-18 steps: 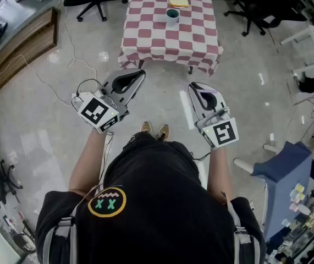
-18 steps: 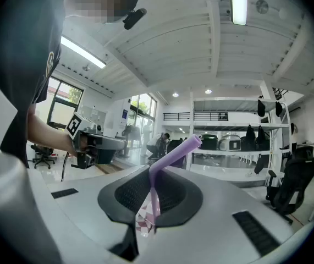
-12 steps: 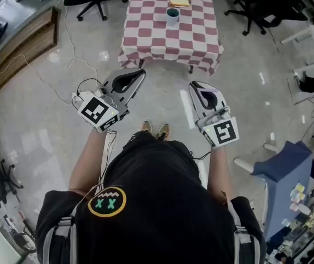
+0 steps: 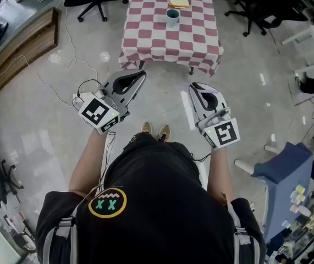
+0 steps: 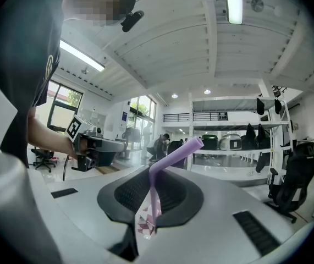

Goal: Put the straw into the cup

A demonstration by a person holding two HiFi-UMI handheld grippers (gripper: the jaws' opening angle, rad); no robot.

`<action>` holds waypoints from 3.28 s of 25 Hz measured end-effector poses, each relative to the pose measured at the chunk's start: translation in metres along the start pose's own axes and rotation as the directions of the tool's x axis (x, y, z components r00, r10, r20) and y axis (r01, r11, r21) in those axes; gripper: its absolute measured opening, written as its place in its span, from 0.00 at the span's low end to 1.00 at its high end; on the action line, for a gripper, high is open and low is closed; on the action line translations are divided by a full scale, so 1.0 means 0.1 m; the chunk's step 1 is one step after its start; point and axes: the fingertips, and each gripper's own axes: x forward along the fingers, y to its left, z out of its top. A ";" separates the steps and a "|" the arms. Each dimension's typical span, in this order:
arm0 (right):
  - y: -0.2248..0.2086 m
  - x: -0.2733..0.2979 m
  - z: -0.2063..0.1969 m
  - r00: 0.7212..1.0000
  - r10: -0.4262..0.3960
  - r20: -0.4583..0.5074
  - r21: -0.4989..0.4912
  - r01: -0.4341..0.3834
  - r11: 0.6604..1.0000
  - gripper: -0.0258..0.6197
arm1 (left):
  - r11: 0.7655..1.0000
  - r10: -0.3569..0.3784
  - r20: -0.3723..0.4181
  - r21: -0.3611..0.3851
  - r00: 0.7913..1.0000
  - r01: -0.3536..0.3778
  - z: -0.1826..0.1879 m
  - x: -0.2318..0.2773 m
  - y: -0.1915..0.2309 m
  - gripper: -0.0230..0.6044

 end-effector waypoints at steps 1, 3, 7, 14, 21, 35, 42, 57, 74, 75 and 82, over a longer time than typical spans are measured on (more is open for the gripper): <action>0.00 0.00 0.00 1.000 0.001 0.001 0.000 -0.001 1.000 0.12 | 1.000 0.001 -0.001 -0.001 1.000 -0.001 0.00 0.01 -0.01 0.07; 0.00 -0.02 0.00 1.000 0.002 0.003 -0.001 -0.002 1.000 0.12 | 1.000 0.010 -0.003 0.003 1.000 -0.010 0.00 0.01 -0.01 0.07; -0.03 -0.01 0.03 1.000 0.003 0.009 -0.004 -0.003 1.000 0.12 | 1.000 0.011 -0.005 0.013 1.000 -0.011 0.03 0.02 -0.02 0.07; -0.09 -0.07 0.06 0.999 0.020 0.025 -0.009 -0.020 1.000 0.12 | 0.999 0.032 -0.006 0.008 0.999 -0.032 0.05 0.08 -0.07 0.07; -0.17 -0.23 0.02 0.998 0.040 0.041 -0.013 -0.039 0.999 0.12 | 0.998 0.055 -0.011 0.030 0.998 -0.054 0.02 0.17 -0.25 0.07; -0.46 -0.19 -0.11 0.998 0.035 0.050 -0.016 -0.034 0.999 0.12 | 0.998 0.062 -0.003 0.034 0.998 -0.062 -0.09 0.43 -0.18 0.07; -0.75 0.11 -0.19 0.998 0.028 0.053 -0.015 -0.027 1.000 0.12 | 0.999 0.039 0.003 0.012 0.999 -0.039 -0.20 0.70 0.14 0.07; -1.44 0.91 -0.32 1.000 0.021 0.017 0.001 -0.021 1.000 0.12 | 0.999 0.032 -0.006 -0.009 0.999 -0.032 -0.27 1.28 1.07 0.07; -2.11 1.89 -0.37 0.999 -0.009 -0.035 -0.005 0.009 1.000 0.12 | 0.997 -0.008 0.000 -0.070 1.000 0.008 -0.38 1.85 2.14 0.07; -2.15 1.95 -0.37 0.999 -0.013 -0.038 -0.005 0.012 1.000 0.12 | 0.997 -0.009 0.001 -0.071 1.000 0.009 -0.38 1.88 2.20 0.07; -2.41 2.31 -0.34 0.998 -0.031 -0.054 -0.005 0.031 1.000 0.12 | 0.996 -0.034 0.004 -0.086 0.999 0.034 -0.36 2.09 2.59 0.07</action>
